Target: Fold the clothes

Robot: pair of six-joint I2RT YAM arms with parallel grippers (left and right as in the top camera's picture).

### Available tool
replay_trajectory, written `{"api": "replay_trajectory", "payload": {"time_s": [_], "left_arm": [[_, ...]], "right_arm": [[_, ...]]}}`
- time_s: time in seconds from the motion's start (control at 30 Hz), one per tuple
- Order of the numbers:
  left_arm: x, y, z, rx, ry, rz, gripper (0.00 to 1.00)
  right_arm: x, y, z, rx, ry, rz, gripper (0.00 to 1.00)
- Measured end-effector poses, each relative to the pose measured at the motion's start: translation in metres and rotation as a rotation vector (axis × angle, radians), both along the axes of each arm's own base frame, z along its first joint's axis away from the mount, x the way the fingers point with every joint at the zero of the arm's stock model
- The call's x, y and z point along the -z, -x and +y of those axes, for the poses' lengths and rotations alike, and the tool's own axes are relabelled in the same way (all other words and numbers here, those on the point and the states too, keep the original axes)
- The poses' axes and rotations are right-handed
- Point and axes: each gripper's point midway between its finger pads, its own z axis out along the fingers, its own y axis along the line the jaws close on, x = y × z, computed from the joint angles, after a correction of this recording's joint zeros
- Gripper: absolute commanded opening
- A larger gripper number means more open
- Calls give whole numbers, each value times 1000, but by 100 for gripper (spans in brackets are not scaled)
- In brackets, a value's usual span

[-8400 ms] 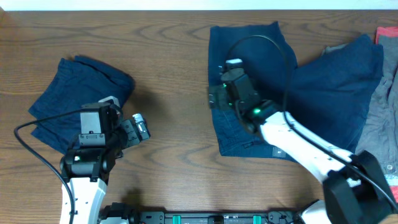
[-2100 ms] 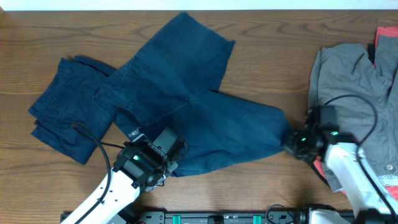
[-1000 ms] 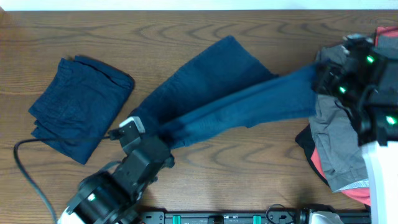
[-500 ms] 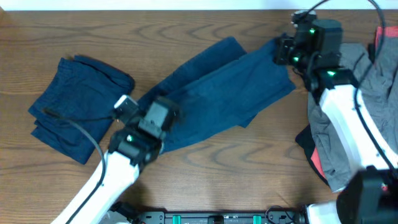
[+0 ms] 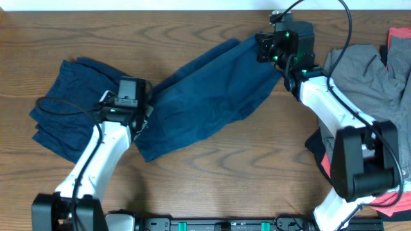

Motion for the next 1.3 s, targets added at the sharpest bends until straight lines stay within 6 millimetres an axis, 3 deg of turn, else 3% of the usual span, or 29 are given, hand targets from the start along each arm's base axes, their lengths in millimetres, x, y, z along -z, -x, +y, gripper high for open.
{"api": "replay_trajectory", "payload": {"time_s": [0.03, 0.07, 0.1, 0.17, 0.4, 0.6, 0.83, 0.97, 1.17, 1.3], "left_arm": [[4, 1, 4, -6, 1, 13, 62], [6, 1, 6, -15, 2, 22, 72], [8, 2, 7, -14, 4, 29, 80], [9, 2, 4, 13, 9, 36, 88], [7, 14, -15, 139, 79, 80, 91], [-8, 44, -22, 191, 118, 130, 99], [-7, 66, -23, 194, 137, 205, 98], [-6, 75, -23, 192, 141, 241, 98], [-5, 74, -24, 193, 142, 240, 98], [0, 69, -26, 198, 156, 234, 98]], "right_arm": [[7, -3, -3, 15, 10, 5, 87], [14, -5, -6, 25, 16, 17, 96], [20, -5, -7, 30, 22, 31, 99], [31, -3, -8, 33, 30, 61, 99], [42, 15, 7, -55, -4, 151, 99], [67, 60, 13, -132, -12, 382, 99], [126, 117, -17, -51, 122, 700, 95], [147, 137, -41, 42, 213, 806, 96], [146, 135, -68, 151, 259, 807, 95], [121, 130, -81, 218, 253, 754, 96]]}}
